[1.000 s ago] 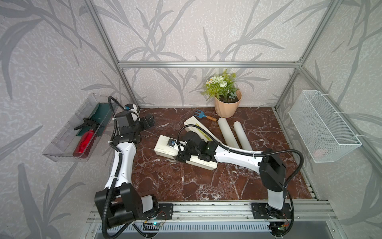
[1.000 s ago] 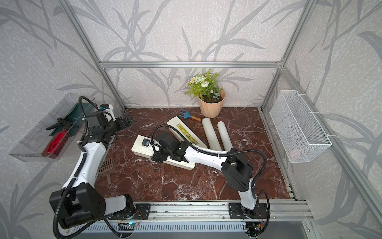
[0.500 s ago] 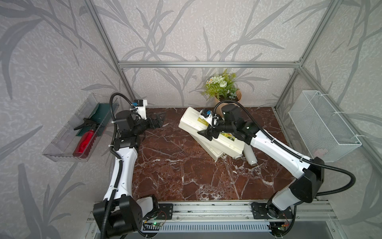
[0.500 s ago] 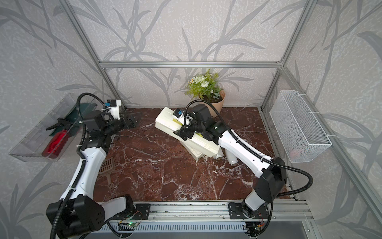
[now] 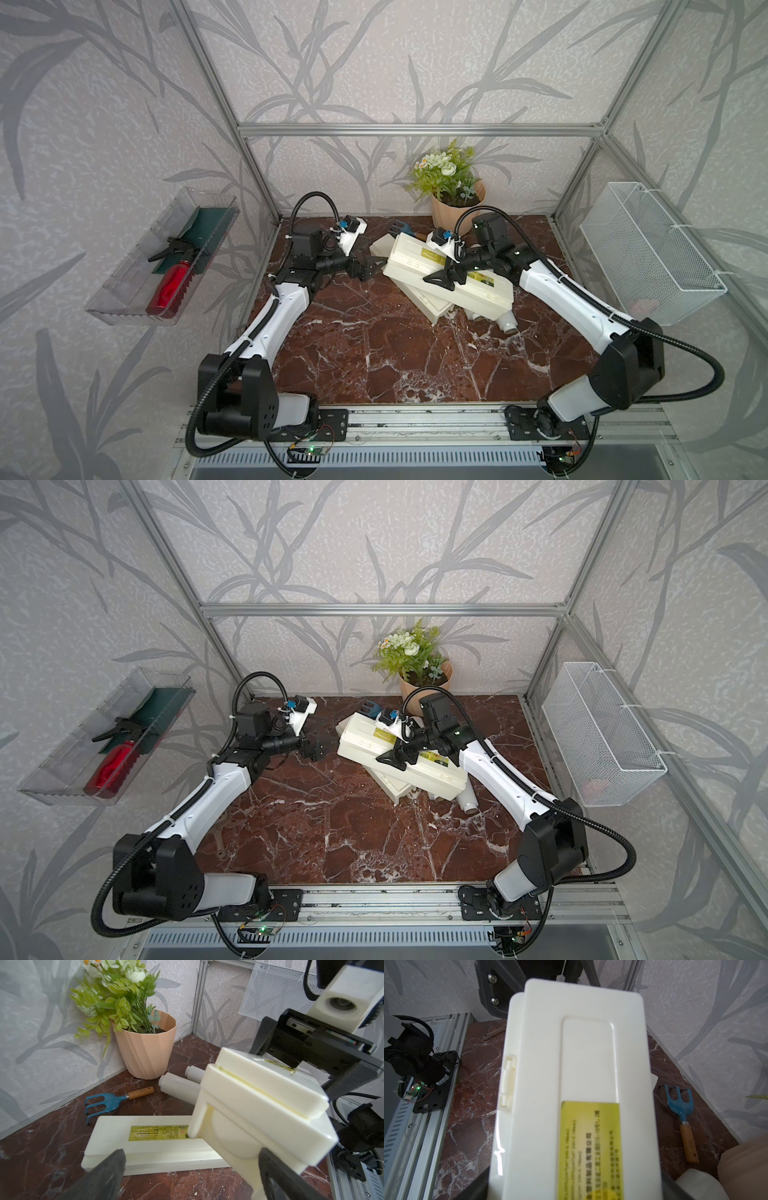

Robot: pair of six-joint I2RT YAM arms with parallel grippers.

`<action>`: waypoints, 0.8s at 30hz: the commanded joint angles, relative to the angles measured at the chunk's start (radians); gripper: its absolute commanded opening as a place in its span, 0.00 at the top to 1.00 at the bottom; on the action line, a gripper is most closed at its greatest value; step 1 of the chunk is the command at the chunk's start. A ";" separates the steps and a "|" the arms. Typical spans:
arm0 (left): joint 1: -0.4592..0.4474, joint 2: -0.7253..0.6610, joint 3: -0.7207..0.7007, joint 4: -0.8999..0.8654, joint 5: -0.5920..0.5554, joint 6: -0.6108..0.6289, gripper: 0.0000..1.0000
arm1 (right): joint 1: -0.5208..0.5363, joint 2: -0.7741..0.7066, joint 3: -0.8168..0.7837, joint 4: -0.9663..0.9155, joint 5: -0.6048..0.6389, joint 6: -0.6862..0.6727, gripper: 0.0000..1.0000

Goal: Put plastic wrap rolls into dispensers
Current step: Open the lid of the plastic wrap cutting box.

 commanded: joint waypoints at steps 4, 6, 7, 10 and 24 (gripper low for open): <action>-0.043 0.060 0.086 -0.046 0.141 0.086 0.01 | -0.025 -0.057 -0.019 0.087 -0.145 -0.085 0.25; -0.044 0.077 0.099 -0.020 0.169 0.036 0.00 | -0.030 -0.054 -0.022 0.074 -0.130 -0.104 0.25; -0.045 0.075 0.100 -0.022 0.162 0.037 0.01 | -0.035 -0.054 -0.024 0.073 -0.125 -0.107 0.24; -0.044 0.035 0.090 -0.044 0.133 0.064 0.01 | -0.065 -0.068 -0.045 0.093 -0.123 -0.110 0.25; -0.096 -0.014 0.061 -0.091 0.115 0.091 0.00 | -0.117 -0.077 -0.071 0.115 -0.174 -0.122 0.24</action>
